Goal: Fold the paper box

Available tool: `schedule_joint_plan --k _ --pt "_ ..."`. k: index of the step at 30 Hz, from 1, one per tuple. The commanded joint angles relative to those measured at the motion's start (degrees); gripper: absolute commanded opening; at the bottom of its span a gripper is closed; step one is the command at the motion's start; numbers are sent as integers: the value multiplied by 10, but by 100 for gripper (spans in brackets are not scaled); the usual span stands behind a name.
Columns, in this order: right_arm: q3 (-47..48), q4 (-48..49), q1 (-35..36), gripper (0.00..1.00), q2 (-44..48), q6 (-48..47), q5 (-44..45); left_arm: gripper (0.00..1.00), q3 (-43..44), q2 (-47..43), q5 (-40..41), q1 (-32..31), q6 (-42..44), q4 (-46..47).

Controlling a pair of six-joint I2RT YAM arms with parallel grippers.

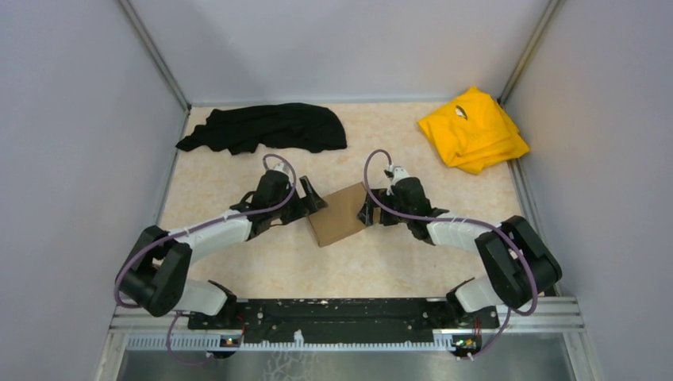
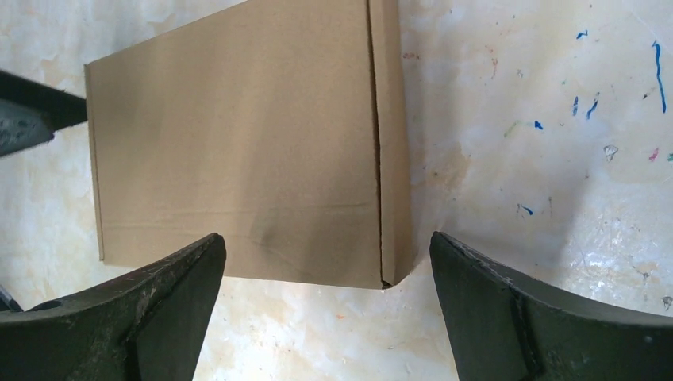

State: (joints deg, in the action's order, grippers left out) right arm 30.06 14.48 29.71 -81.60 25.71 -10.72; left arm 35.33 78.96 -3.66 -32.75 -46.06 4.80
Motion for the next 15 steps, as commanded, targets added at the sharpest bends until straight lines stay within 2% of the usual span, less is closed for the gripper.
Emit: schedule_joint_plan --k 1,15 --pt "7 41 -2 99 24 6 -9 99 43 31 2 15 26 13" --pt "28 57 -2 99 -4 7 0 99 122 125 -17 35 45 28"
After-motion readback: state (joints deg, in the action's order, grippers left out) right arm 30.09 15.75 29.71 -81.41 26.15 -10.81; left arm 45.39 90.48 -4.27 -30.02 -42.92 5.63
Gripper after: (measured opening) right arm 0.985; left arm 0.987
